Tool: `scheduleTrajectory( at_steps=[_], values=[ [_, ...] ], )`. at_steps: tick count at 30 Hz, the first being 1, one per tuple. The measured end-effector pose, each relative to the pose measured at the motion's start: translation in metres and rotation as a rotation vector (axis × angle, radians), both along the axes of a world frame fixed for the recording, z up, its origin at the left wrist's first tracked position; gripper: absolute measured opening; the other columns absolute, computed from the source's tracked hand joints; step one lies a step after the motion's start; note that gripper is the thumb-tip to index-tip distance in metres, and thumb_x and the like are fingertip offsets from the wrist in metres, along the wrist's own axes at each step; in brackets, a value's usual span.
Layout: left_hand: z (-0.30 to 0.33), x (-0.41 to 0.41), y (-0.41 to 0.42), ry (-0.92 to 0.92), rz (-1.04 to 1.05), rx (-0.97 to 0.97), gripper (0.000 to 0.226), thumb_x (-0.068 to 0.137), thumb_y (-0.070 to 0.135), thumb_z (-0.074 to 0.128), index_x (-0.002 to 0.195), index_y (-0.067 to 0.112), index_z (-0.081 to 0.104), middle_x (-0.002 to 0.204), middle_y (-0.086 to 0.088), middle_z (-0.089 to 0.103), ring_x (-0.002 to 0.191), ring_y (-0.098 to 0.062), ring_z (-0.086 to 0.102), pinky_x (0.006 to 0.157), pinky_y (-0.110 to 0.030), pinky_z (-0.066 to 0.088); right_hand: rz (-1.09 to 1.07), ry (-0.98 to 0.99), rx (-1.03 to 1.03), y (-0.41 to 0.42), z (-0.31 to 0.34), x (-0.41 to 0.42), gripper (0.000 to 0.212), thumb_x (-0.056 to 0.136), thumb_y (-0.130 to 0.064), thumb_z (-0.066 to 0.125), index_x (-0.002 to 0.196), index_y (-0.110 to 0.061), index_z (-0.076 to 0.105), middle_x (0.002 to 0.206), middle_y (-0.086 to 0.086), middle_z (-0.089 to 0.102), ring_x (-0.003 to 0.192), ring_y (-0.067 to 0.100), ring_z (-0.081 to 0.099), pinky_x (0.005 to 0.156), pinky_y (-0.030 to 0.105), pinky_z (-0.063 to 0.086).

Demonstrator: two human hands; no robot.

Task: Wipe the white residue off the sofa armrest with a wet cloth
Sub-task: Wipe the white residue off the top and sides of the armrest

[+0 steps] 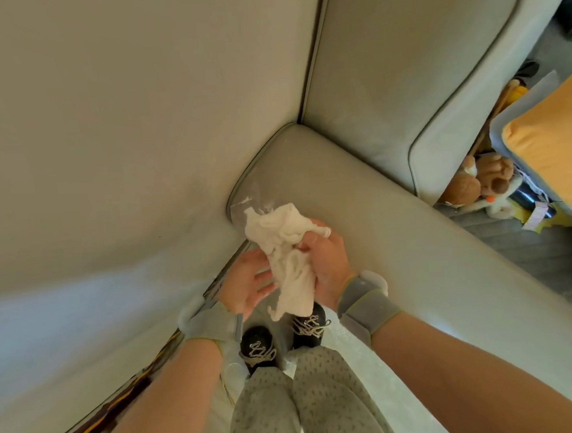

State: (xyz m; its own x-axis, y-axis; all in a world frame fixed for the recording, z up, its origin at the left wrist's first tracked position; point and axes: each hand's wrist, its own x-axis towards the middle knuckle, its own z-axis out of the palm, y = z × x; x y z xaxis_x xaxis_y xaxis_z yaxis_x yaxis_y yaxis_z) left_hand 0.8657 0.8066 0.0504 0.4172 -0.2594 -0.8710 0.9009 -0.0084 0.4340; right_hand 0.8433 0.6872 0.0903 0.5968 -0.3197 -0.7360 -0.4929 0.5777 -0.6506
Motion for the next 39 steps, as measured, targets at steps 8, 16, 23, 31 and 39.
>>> scheduleTrajectory(
  at_steps=[8, 16, 23, 31, 39],
  values=[
    [0.010, -0.020, 0.003, 0.117, -0.011, -0.338, 0.040, 0.094, 0.046, 0.039, 0.112, 0.017, 0.059, 0.092, -0.002, 0.064, 0.074, -0.015, 0.063, 0.061, -0.026, 0.051, -0.021, -0.045, -0.108, 0.001, 0.013, -0.013, 0.030, 0.083, 0.007, 0.040, 0.072, -0.012, 0.061, 0.069, 0.006, 0.060, 0.073, 0.025, 0.057, 0.073, 0.039, 0.049],
    [0.018, -0.034, 0.013, 0.147, -0.157, -0.351, 0.039, 0.099, 0.006, 0.032, 0.078, 0.020, 0.062, 0.043, 0.017, 0.061, 0.040, 0.007, 0.057, 0.038, -0.010, 0.044, 0.435, -0.120, -0.439, -0.006, 0.012, -0.066, 0.049, 0.078, 0.024, 0.037, 0.089, -0.015, 0.065, 0.117, 0.011, 0.052, 0.113, 0.023, 0.047, 0.089, 0.028, 0.041],
    [0.010, -0.054, 0.017, 0.234, -0.118, -0.475, 0.059, 0.070, 0.061, 0.064, 0.099, 0.010, 0.070, 0.087, -0.010, 0.075, 0.078, -0.017, 0.073, 0.060, -0.026, 0.058, 0.935, -0.038, -0.664, -0.012, 0.008, -0.101, 0.046, 0.085, 0.014, 0.036, 0.068, -0.020, 0.064, 0.131, 0.001, 0.038, 0.111, 0.019, 0.045, 0.089, 0.019, 0.037],
    [-0.012, -0.073, 0.012, 0.164, -0.219, -0.268, 0.045, 0.091, 0.027, 0.053, 0.132, 0.009, 0.049, 0.131, -0.016, 0.056, 0.115, -0.030, 0.057, 0.092, -0.044, 0.048, 0.497, 0.005, -0.409, -0.009, -0.006, -0.126, 0.047, 0.084, 0.012, 0.037, 0.089, -0.029, 0.059, 0.112, 0.006, 0.052, 0.102, 0.020, 0.049, 0.088, 0.027, 0.042],
    [-0.013, -0.118, -0.018, -0.009, -0.022, -0.188, 0.027, 0.095, 0.005, 0.046, 0.122, 0.004, 0.047, 0.111, -0.019, 0.060, 0.093, -0.026, 0.062, 0.062, -0.028, 0.059, 0.307, 0.156, -0.069, -0.018, -0.006, -0.158, 0.063, 0.088, -0.048, 0.055, 0.140, -0.026, 0.028, 0.136, 0.002, 0.048, 0.117, 0.020, 0.053, 0.098, 0.043, 0.047]
  ],
)
